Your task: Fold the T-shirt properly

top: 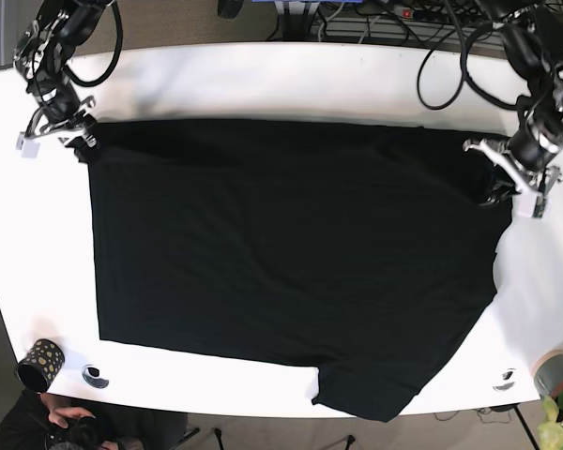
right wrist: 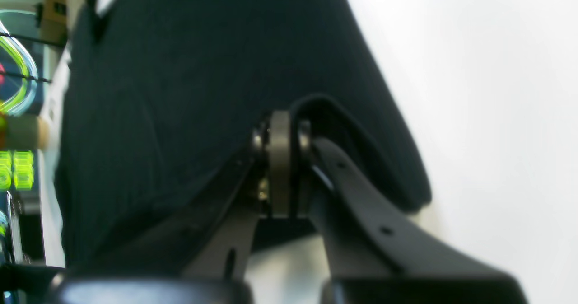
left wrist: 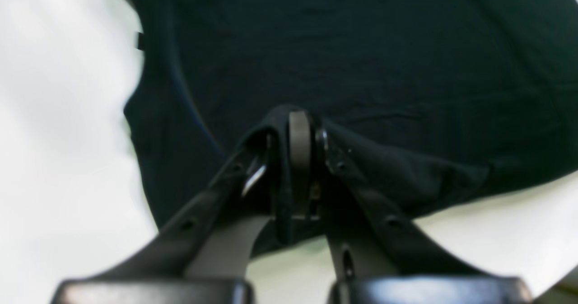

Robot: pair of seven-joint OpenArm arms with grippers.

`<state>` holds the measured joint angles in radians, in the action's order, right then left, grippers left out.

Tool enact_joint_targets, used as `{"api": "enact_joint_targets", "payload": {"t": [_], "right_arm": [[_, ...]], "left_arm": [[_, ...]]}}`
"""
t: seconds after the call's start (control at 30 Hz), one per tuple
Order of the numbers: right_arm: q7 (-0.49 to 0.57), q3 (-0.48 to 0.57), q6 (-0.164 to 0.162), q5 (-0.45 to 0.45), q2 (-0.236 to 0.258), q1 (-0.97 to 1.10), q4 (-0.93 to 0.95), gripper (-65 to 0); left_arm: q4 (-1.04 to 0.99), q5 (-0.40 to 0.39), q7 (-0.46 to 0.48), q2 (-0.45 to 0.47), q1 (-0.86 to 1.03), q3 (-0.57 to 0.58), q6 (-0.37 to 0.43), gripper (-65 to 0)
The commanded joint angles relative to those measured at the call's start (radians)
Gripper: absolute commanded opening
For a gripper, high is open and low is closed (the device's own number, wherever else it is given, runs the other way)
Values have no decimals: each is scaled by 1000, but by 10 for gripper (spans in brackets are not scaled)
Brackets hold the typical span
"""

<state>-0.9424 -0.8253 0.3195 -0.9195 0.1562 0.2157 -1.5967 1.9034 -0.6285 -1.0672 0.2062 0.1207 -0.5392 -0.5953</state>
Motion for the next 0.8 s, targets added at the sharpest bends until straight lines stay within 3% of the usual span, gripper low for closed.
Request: {"api": "enact_joint_targets", "payload": {"t": [0.0,0.53,0.77], "right_arm": [[18,-2,11,-26,13,-39,5,-650],[23,47,10,-25,70,-240,209,-650],[23,47,10,40,93,-325,275,-650]], "left_arm": [[-25,8,22,11,-56,20,-5,-650],[-353,108,26,14,-372,93,-7,-650],[-451,109,109,39,-458,189,-4,-650]]}}
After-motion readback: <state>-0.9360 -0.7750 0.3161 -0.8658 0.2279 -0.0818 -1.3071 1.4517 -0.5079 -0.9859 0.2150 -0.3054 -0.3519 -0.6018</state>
